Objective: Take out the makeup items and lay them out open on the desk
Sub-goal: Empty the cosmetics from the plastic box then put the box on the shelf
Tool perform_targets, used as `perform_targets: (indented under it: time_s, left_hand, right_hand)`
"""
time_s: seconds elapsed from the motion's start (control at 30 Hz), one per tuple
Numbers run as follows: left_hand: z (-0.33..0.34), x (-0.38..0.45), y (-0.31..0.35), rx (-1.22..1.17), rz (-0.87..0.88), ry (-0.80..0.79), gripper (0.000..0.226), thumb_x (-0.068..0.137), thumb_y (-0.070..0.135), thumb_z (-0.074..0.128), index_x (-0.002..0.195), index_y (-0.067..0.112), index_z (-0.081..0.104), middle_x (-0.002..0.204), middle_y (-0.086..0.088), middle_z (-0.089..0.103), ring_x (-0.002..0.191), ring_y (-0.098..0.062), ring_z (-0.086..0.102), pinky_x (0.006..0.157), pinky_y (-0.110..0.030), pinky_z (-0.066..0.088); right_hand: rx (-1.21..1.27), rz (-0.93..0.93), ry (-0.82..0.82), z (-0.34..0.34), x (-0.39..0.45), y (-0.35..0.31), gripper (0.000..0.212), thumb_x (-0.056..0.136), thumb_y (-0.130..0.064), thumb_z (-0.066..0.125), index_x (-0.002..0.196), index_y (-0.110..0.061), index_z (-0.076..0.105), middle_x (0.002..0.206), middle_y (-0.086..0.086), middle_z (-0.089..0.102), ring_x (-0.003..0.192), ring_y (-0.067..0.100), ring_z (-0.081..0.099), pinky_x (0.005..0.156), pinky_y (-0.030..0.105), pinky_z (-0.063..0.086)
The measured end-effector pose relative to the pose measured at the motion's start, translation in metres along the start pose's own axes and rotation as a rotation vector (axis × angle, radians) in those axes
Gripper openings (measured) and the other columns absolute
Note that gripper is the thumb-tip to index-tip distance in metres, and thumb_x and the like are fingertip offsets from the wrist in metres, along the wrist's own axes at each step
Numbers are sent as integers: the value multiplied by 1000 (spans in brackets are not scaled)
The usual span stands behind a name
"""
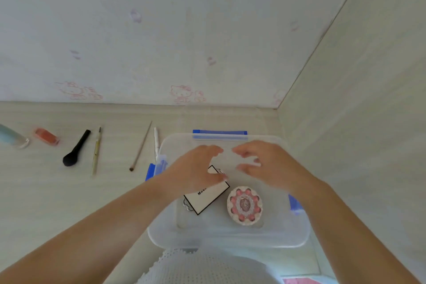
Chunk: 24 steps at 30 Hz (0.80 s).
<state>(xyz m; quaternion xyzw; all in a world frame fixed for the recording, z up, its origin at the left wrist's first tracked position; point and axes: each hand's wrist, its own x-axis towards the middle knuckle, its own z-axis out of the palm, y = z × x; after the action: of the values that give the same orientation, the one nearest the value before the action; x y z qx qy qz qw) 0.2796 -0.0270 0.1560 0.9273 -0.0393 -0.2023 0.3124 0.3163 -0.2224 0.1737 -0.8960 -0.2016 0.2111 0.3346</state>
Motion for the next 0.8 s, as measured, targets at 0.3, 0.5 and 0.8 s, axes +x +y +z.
perform_targets:
  time_s: [0.3,0.5,0.8]
  left_hand:
    - [56,18,-18,443,-219,-183,78,72,50,71,128,10,33,123,-10,47,114,-32,51,83,-38,43]
    - [58,18,-23,463,-230,-166,76,72,47,74,125,9,35,119,-9,52,108,-31,57,74,-35,42]
    - [56,17,-22,602,-140,-57,78,69,48,75,123,11,33,115,-9,49,104,-29,55,69,-35,38]
  right_hand:
    - [-616,196,-429,55,-6,36,95,72,-37,72,147,-25,15,142,7,34,128,27,38,94,37,42]
    - [-681,222,-486,62,-3,38,88,75,-35,70,146,-26,19,133,5,46,119,26,50,82,35,45]
    - [-649,229,-423,61,-1,42,72,69,-33,75,132,-20,41,122,7,45,104,26,55,70,32,45]
